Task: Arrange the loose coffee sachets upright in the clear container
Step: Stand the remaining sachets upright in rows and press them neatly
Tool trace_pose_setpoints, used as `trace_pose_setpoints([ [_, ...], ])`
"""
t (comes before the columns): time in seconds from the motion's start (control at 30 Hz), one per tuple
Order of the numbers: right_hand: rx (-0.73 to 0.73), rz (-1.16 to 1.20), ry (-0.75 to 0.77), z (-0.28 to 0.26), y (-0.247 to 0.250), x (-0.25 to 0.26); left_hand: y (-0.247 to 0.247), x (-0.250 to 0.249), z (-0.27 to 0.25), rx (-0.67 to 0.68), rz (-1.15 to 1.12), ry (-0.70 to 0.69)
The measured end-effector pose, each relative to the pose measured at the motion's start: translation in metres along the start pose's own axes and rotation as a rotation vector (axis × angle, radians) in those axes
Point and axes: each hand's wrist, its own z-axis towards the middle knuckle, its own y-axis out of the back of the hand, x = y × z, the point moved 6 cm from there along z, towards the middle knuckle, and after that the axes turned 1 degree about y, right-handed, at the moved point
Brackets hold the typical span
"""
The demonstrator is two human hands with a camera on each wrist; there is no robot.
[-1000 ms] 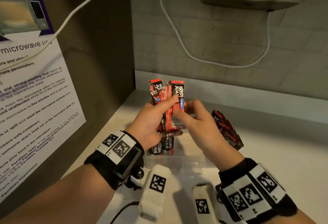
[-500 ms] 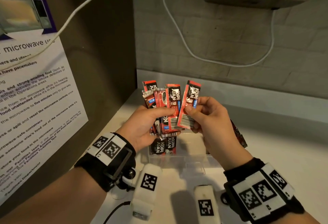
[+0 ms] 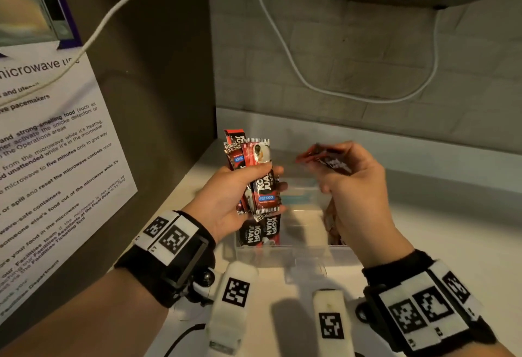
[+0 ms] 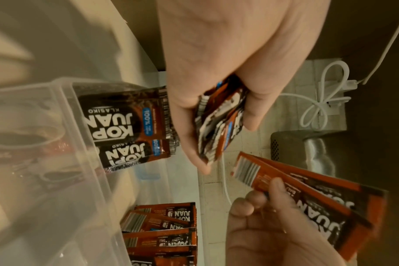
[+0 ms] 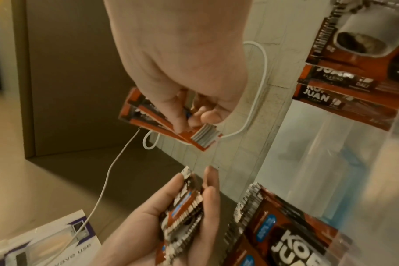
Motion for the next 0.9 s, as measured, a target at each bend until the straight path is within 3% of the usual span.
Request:
trace_pose_setpoints([
  [0.17,0.167,-0.338,0.340,-0.010,-0.013,0.010,-0.010,0.001,-0.002,0.060,-0.012,0.040],
  [0.33,0.209,-0.409,0.445,-0.015,-0.016,0.004,-0.011,0.005,0.003,0.010,0.025,0.010],
  [0.53,0.309,-0.382,0.335,-0.019,-0.014,-0.001,-0.002,-0.002,0.008,-0.077,-0.056,-0.072],
  [0.67,0.160,-0.151,0.073,-0.020,-0.009,-0.004,0.001,-0.009,0.008,-0.129,-0.092,-0.141],
  [0.73,0.140,-0.278,0.029,-0.018,-0.012,-0.007,-0.003,-0.008,0.007,-0.137,-0.050,-0.159],
  [0.83,0.220,-0.640,0.084,-0.013,-0.024,-0.010,-0.013,-0.002,0.004,-0.097,0.015,-0.145],
  [0.9,0.202,-0.742,0.100,-0.010,-0.026,-0.012,-0.019,0.001,0.002,-0.066,0.031,-0.117],
])
